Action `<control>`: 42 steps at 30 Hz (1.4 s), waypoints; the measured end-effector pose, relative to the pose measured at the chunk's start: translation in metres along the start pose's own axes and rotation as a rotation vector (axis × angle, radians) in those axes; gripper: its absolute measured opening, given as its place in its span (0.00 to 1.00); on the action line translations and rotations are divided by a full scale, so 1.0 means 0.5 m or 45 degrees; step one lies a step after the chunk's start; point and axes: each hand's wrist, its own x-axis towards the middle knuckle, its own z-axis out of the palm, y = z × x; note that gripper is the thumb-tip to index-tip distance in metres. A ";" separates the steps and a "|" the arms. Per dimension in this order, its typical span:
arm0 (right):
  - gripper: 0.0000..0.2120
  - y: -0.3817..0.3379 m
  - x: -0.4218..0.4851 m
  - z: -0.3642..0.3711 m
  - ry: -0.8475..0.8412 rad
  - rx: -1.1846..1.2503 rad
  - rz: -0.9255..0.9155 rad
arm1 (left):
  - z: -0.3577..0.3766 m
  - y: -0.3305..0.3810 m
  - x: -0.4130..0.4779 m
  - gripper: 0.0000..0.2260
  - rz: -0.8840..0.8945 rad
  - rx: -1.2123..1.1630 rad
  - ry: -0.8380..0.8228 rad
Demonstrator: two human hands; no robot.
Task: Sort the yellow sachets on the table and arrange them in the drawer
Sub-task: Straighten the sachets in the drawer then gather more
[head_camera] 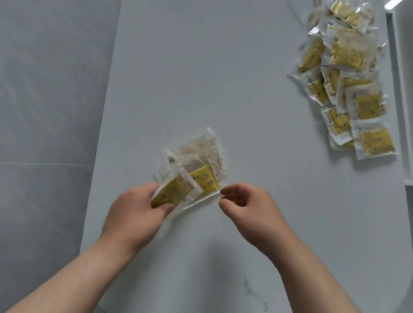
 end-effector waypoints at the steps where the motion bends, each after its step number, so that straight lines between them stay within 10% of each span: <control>1: 0.08 -0.002 0.011 0.002 0.004 -0.121 -0.085 | -0.010 -0.011 -0.003 0.03 -0.053 -0.067 0.021; 14: 0.34 -0.040 0.134 0.056 0.124 -1.191 -0.945 | -0.107 -0.080 0.008 0.08 -0.209 -0.404 0.247; 20: 0.24 -0.013 0.134 0.055 0.348 -1.222 -1.054 | -0.110 -0.064 0.017 0.07 -0.185 -0.440 0.276; 27: 0.11 0.018 0.111 -0.014 0.357 -0.868 -0.866 | -0.097 -0.012 0.034 0.06 -0.067 -0.399 0.106; 42: 0.05 0.066 0.112 -0.158 0.409 -0.224 -0.227 | 0.026 0.120 0.122 0.12 0.603 0.817 0.067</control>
